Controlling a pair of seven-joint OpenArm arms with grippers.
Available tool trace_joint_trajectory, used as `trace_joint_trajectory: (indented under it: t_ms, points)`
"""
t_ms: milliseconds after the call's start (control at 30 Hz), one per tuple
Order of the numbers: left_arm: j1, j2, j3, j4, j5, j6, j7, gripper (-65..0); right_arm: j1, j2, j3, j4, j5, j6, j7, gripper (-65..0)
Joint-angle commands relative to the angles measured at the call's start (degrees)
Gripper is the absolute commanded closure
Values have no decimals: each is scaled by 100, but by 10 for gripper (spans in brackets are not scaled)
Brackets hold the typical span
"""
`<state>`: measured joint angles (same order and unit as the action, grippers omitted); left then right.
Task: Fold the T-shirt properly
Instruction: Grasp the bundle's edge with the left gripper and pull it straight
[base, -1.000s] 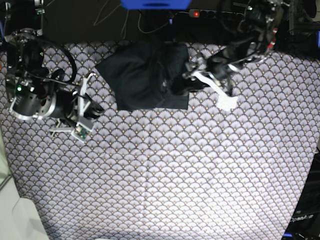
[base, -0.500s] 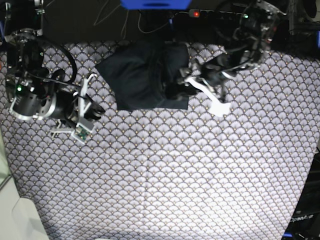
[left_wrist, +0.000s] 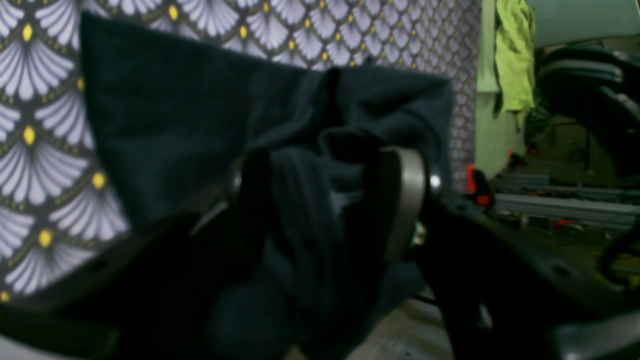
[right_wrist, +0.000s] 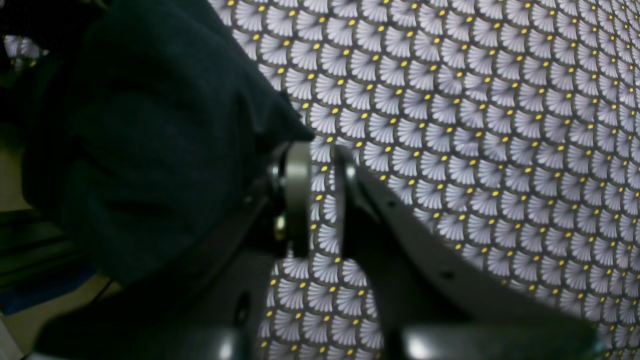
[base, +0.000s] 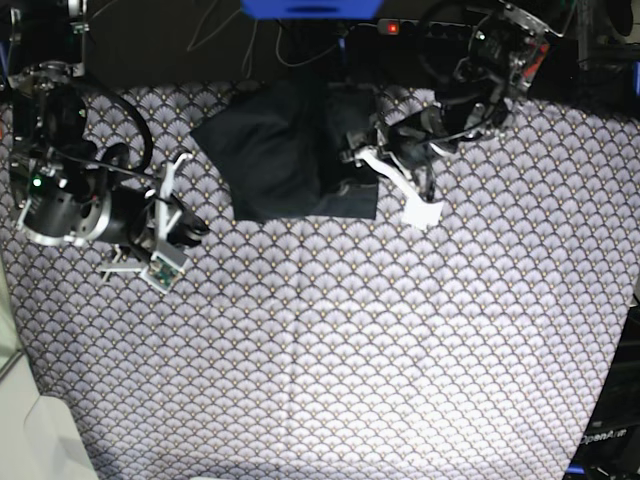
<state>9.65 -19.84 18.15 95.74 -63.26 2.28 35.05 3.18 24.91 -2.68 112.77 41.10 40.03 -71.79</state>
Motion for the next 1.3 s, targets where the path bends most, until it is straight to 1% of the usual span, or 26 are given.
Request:
trace_joint_trajectory:
  t_ms: [0, 100, 133, 167, 300, 400, 433, 500, 600, 800, 967, 1133, 1267]
  points:
    - [-81, -16, 9, -5, -69, -57, -81, -325, 100, 63, 26, 68, 61, -3, 115, -100]
    - [-152, -8, 88, -190, -69, -57, -81, -321, 100, 63, 26, 68, 61, -3, 115, -100]
    - [-161, -8, 132, -216, -69, -57, -81, -306, 100, 63, 26, 68, 61, -3, 115, -100]
    - [-169, -8, 141, -234, -69, -57, -81, -283, 100, 63, 26, 68, 61, -3, 115, -100]
    - [-328, -8, 255, -251, -69, -57, -81, -153, 100, 63, 35, 68, 61, -3, 115, -100]
    - [-398, -8, 273, -251, -69, -57, -63, -72, 100, 63, 35, 68, 61, -3, 115, -100]
    - [-398, -8, 264, -251, -78, -57, -54, -48, 100, 63, 35, 68, 61, -3, 106, -100]
    - [-398, -8, 264, -260, -78, -57, -54, -25, 100, 63, 35, 68, 61, -3, 106, -100]
    - [-451, -8, 264, -260, -78, -57, -54, 0, 100, 63, 35, 68, 61, -3, 106, -100]
    - [-495, -25, 211, -181, -113, -39, -37, 0, 100, 54, 35, 68, 61, -3, 106, -100]
    - [-723, -78, 202, -67, -139, -13, -28, 0, 100, 54, 35, 68, 61, -3, 106, -100]
    - [-881, -280, 202, 197, -139, -4, -28, 0, 73, 54, 52, 68, 61, -3, 98, -100]
    - [-890, -456, 202, 144, -139, -4, -28, 0, 56, 54, 52, 68, 61, -3, 80, -98]
